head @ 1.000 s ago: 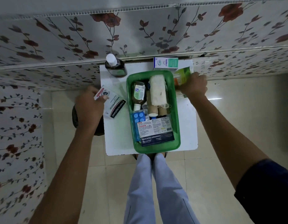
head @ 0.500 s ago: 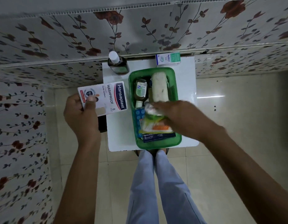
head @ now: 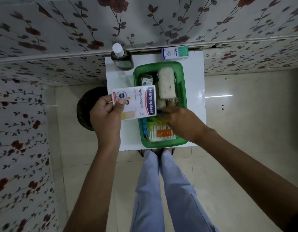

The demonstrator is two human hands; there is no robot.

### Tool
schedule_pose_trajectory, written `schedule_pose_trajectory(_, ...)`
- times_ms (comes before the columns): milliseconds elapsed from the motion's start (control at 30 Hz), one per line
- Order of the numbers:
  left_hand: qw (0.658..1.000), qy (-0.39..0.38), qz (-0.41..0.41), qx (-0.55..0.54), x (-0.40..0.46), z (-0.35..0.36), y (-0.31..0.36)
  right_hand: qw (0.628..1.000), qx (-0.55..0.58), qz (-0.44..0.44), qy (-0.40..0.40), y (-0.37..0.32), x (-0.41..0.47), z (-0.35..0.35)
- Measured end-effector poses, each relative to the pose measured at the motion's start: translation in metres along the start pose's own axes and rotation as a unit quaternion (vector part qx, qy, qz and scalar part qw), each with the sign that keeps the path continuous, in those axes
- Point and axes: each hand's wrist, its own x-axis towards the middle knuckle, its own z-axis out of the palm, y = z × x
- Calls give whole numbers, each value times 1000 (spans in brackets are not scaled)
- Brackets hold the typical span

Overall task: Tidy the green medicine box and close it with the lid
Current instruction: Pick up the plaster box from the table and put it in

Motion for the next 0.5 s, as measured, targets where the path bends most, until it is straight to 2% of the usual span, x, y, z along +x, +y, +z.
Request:
schedule_pose_trajectory(33, 1000, -25, -6, 3, -3, 3, -1, 999, 45, 6, 7, 1, -1, -8)
schedule_pose_trajectory(100, 996, -82, -26, 11, -7, 9, -4, 985, 131, 59, 91, 7, -4, -29)
schedule_pose_trajectory(167, 988, -141, -58, 24, -12, 15, -9, 944, 184, 176, 209, 19, -11, -49)
schedule_pose_trajectory(200, 983, -166, -66, 41, -14, 19, -12, 917, 205, 238, 244, 27, -15, -54)
schedule_pose_trajectory(300, 965, -211, -29, 150, -26, 32, -19, 857, 276, 353, 256, 47, -21, -55)
schedule_pose_trajectory(333, 950, -219, 10, 221, -31, 37, -20, 851, 285, 362, 252, 50, -21, -54)
schedule_pose_trajectory(400, 891, -216, 103, 386, -40, 46, -20, 862, 274, 351, 242, 50, -16, -53)
schedule_pose_trajectory(433, 862, -210, 130, 443, -43, 48, -18, 874, 252, 337, 242, 49, -12, -52)
schedule_pose_trajectory(500, 832, -183, 161, 498, -46, 48, -12, 895, 194, 307, 257, 51, 1, -48)
